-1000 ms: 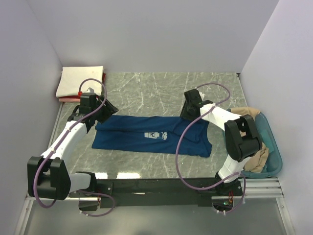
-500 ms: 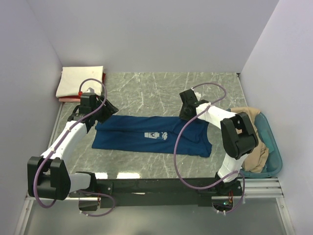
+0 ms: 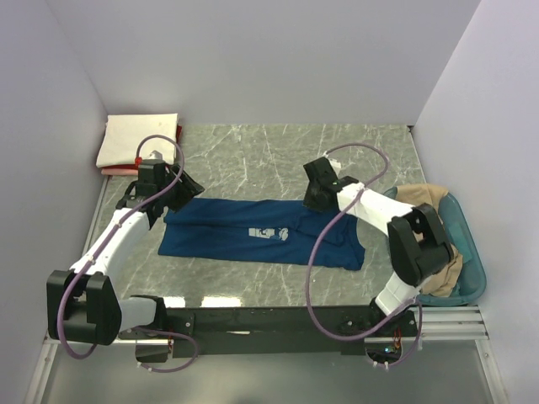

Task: Fold and stack the t-shirts
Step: Fold the tshirt

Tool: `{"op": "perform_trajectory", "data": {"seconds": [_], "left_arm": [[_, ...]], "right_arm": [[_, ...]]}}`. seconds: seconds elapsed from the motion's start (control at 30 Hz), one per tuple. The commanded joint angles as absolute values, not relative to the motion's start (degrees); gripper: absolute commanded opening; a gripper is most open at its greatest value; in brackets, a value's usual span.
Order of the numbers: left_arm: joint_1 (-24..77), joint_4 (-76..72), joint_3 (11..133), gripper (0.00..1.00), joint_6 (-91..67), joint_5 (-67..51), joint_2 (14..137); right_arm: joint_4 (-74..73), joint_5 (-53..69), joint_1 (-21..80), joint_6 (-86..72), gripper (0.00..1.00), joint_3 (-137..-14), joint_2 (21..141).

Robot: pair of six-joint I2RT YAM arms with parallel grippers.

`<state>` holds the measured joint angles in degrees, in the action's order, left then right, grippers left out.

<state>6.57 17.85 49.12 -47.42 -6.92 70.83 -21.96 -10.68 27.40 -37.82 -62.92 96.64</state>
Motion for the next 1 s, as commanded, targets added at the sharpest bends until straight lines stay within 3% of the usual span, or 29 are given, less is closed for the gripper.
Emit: {"op": "perform_trajectory", "data": {"seconds": [0.0,0.57,0.8,0.97], "left_arm": [[6.77,16.44,48.87,0.64,-46.67,-8.44,68.91],[11.33,13.98,45.88,0.61,-47.02,-10.63,69.52],[19.58,10.99,45.26,0.6,-45.71,-12.57,73.03],[27.23,10.02,47.81,0.52,-43.86,-11.52,78.56]], "right_arm": [[-21.71,-9.76,30.13,-40.6,0.0,-60.56,90.71],[-13.54,-13.44,46.84,-53.09,0.01,-45.27,80.16],[-18.18,-16.51,46.41,-49.05,0.44,-45.35,73.66],[-20.74,-13.46,37.82,-44.66,0.47,-45.35,70.4]]}}
